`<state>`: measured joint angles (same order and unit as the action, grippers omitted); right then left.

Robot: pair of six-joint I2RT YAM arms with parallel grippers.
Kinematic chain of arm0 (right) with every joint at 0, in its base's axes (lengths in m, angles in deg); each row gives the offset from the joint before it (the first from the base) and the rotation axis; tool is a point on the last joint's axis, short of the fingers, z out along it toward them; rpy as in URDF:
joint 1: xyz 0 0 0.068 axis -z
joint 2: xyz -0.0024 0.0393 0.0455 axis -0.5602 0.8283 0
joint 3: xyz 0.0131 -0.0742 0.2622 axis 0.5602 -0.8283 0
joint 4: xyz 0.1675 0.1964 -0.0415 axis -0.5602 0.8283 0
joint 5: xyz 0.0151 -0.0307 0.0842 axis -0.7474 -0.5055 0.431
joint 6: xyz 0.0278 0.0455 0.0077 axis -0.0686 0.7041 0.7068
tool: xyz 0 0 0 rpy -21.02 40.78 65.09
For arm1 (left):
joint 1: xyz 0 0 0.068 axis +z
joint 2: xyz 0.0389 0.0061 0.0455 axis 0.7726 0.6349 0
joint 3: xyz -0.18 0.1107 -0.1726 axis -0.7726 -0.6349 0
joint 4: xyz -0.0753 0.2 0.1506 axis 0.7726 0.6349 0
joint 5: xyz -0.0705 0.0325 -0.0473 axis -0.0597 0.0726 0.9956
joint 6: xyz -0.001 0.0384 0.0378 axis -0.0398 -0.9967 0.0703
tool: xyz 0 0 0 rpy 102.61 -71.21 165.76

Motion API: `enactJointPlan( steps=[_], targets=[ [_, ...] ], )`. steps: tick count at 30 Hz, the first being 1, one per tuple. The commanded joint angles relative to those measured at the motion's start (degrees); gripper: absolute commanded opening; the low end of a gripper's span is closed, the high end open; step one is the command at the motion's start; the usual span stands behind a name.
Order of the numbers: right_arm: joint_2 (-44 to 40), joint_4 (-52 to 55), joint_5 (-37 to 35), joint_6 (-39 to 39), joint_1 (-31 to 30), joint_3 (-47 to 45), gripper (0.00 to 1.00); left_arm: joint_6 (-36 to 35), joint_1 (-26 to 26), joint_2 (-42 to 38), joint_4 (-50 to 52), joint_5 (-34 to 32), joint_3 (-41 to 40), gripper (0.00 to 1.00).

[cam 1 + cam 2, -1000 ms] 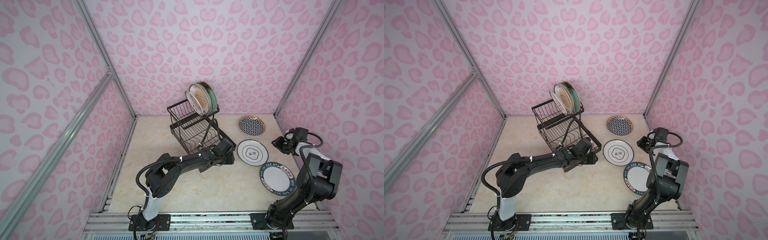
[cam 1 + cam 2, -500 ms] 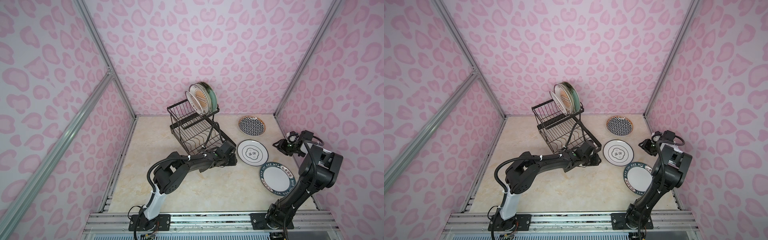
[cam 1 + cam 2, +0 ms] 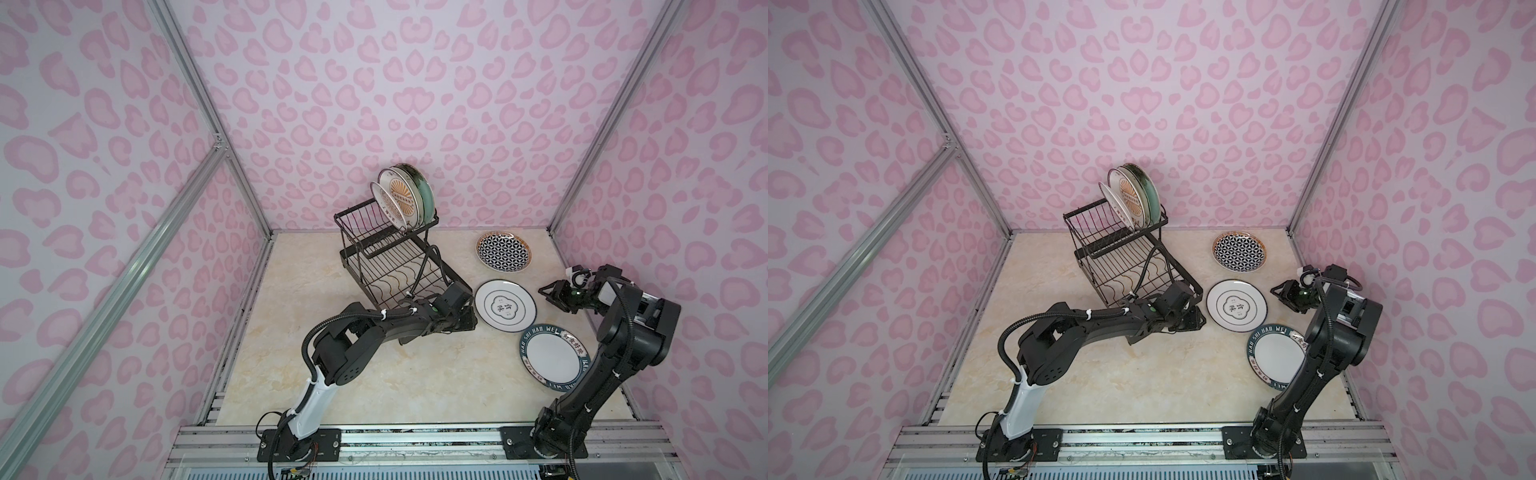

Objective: Load plates into a dish rack
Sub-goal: Pick up the plate from the middle-right of the table.

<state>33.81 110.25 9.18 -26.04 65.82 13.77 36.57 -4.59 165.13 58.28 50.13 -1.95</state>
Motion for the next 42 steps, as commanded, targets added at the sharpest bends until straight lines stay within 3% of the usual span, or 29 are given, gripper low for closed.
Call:
enactJointPlan(
  steps=[1, 18, 36, 42],
  targets=[
    [1.58, 2.18, 1.06, -1.97, -1.3, 1.17, 0.45, 0.68, -0.02, 1.19, -2.91, -0.01, 1.47, 0.37],
    [4.26, 8.53, 0.17, -7.74, -4.88, 2.7, 0.42, 3.66, -0.02, 5.67, -0.45, -1.4, 8.37, 0.37],
    [0.96, 7.68, -0.48, -7.08, -5.81, -2.4, 0.41, 5.08, 0.43, 11.99, 3.87, 0.5, 16.23, 0.37],
    [-0.15, 8.0, -0.42, -6.99, -6.0, -2.6, 0.33, 5.07, 0.33, 13.13, 4.62, 0.67, 17.99, 0.37]
  ],
)
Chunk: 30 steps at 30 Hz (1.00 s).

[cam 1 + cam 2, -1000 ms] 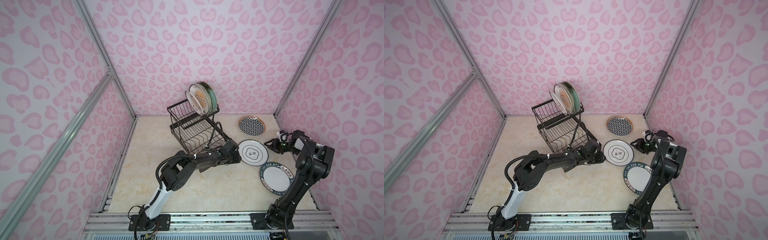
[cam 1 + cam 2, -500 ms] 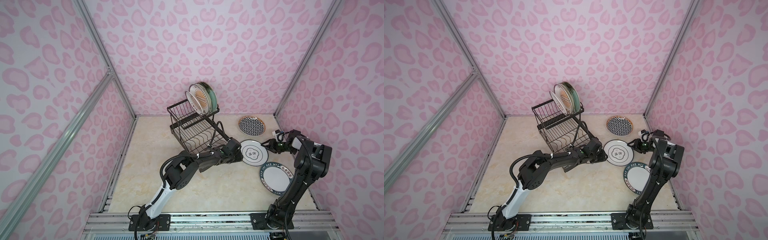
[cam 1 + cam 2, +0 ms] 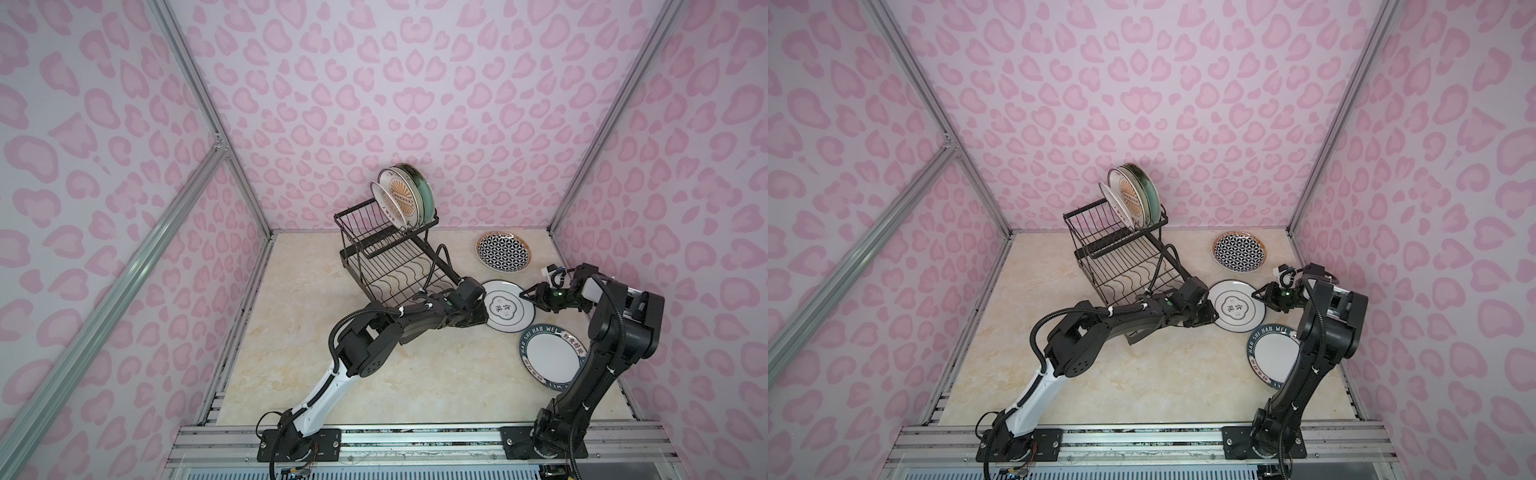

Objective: Load plates into a dish rack
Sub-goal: Pick up the plate from the middle-right of the table.

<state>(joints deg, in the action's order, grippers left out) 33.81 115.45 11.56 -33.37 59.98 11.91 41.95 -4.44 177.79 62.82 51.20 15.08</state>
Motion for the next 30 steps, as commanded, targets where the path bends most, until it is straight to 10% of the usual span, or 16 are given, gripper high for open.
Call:
enactJointPlan(
  steps=[1, 10, 30],
  targets=[
    [-0.53, 2.75, -2.65, 0.32, -0.39, -0.83, 0.33, -0.17, 0.18, 0.57, 0.17, -0.49, 1.09, 0.37],
    [-2.59, 3.01, -1.44, -0.09, -1.32, -1.06, 0.02, -1.59, -0.16, 0.52, 0.95, -0.64, 2.64, 0.33],
    [-13.11, 0.26, 2.38, 5.26, 1.5, -2.22, 0.0, -4.0, 0.34, -13.63, 1.54, -7.48, -7.09, 0.33]
  ],
)
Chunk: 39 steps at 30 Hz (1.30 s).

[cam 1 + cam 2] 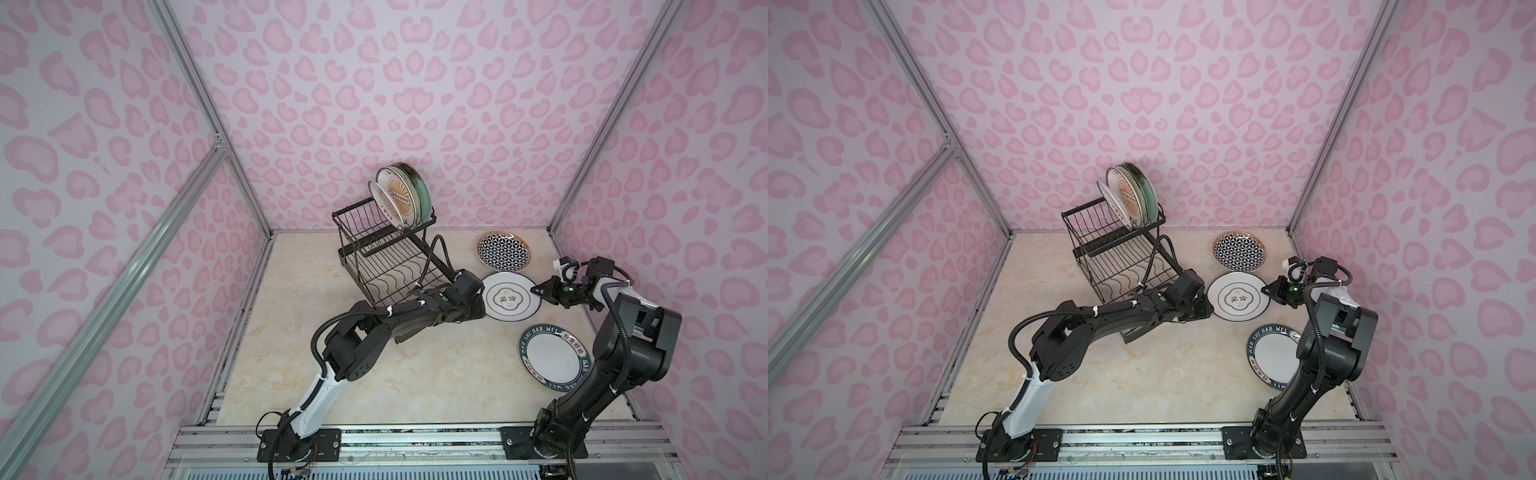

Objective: Load plates into a dish rack
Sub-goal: Pick up the plate from the middle-right of the table.

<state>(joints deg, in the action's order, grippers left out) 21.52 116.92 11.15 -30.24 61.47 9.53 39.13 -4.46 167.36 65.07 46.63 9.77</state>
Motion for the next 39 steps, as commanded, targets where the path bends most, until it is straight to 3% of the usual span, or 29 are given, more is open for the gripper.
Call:
enactJointPlan(
  steps=[1, 12, 15, 16, 33, 39],
  targets=[
    [-1.38, -1.57, 2.89, 2.81, 0.11, 0.17, 0.0, -1.31, 0.76, -4.71, -0.72, -3.21, -2.98, 0.33],
    [-5.77, -6.14, 4.5, 9.46, 0.02, 0.45, 0.0, -2.39, 5.65, -15.49, -1.94, -1.6, -14.76, 0.35],
    [-6.35, -5.63, 3.75, 10.16, -2.82, 1.35, 0.0, -2.58, 7.43, -17.53, -3.57, 1.63, -17.67, 0.35],
    [-6.48, -5.87, 3.42, 10.69, -4.02, 1.55, 0.0, -2.79, 8.11, -18.32, -4.03, 2.58, -18.65, 0.4],
    [-5.92, -15.63, 2.52, 20.12, -22.25, 2.65, 0.0, 1.17, 16.81, -40.94, -13.85, 6.13, -43.93, 0.43],
    [-5.71, -18.91, 3.05, 22.66, -26.34, 2.37, 0.0, 0.67, 19.28, -44.85, -15.03, 8.92, -46.26, 0.44]
  ],
)
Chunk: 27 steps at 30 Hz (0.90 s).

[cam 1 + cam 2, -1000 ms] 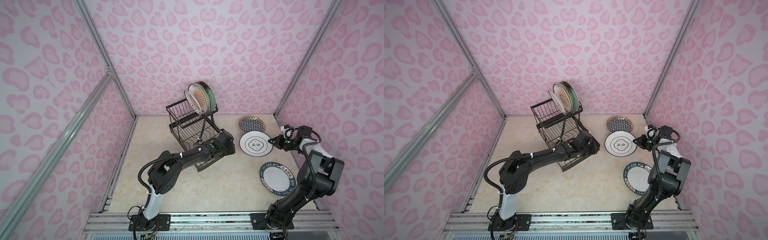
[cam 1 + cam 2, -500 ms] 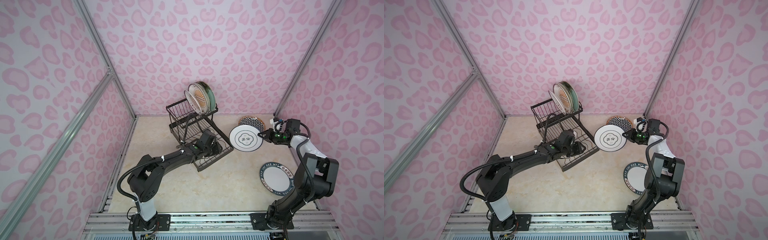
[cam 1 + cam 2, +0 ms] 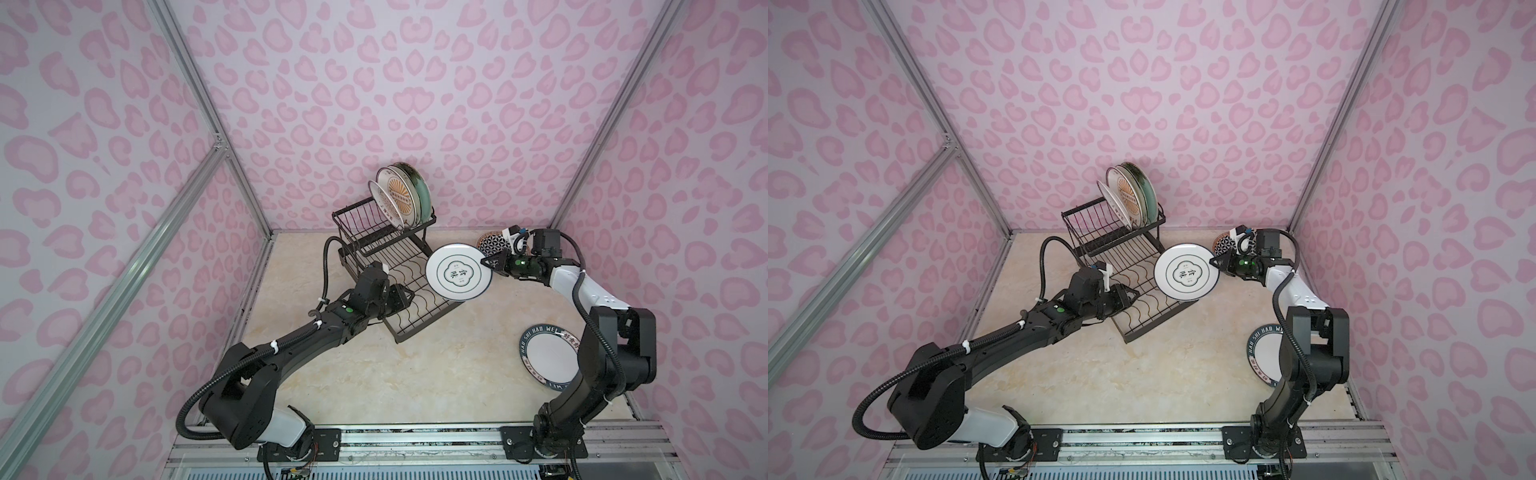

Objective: Load plates into a dish rack
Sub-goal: Pick up the plate from the middle-right of the table.

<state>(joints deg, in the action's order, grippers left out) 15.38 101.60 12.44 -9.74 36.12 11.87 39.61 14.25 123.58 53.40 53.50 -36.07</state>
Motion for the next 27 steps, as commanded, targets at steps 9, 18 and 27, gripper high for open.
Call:
enactJointPlan(
  steps=[9, 18, 27],
  targets=[
    [-0.66, -7.89, 2.55, 5.0, -4.83, -1.55, 0.0, 2.2, 2.68, -2.82, -7.89, 5.91, -2.68, 0.44],
    [0.03, -8.53, 3.26, 5.57, -7.64, 0.26, 0.0, 3.51, 4.04, -2.39, -10.83, 6.84, -3.12, 0.44],
    [-0.52, -9.58, 3.91, 6.6, -9.37, 0.45, 0.0, 4.06, 4.59, -1.12, -12.6, 7.14, -2.86, 0.44]
  ],
)
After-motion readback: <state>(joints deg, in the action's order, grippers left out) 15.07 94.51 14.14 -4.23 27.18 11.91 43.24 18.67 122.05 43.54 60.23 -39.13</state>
